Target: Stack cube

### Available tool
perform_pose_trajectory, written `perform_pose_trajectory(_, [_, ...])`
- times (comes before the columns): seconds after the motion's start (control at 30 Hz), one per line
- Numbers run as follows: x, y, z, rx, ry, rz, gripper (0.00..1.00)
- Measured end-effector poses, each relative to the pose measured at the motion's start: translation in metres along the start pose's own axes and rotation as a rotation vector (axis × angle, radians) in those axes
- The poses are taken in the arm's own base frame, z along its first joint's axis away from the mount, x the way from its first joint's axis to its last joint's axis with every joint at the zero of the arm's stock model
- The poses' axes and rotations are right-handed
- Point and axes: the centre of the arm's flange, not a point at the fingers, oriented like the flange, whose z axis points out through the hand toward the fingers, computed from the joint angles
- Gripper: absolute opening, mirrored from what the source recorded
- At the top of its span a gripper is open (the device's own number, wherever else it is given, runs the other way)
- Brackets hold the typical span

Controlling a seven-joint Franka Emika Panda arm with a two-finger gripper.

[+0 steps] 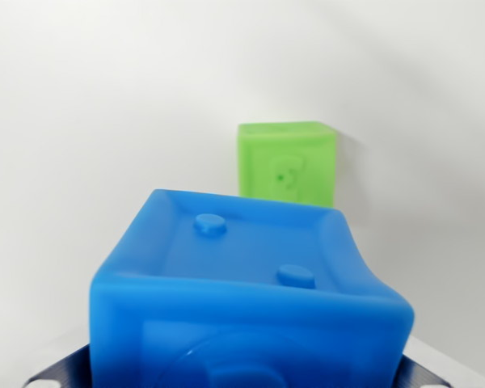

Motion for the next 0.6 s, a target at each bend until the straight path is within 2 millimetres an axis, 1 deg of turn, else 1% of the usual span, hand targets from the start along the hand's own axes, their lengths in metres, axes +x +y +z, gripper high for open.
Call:
perform_pose_trajectory(0.47, [0.018, 0.016, -0.011, -0.001, 0.000, -0.006, 0.00])
perform_pose_trajectory(0.53, [0.020, 0.018, -0.010, 0.000, 0.000, -0.006, 0.00])
perform_pose_trajectory(0.6, [0.020, 0.018, -0.004, 0.000, -0.003, -0.005, 0.00])
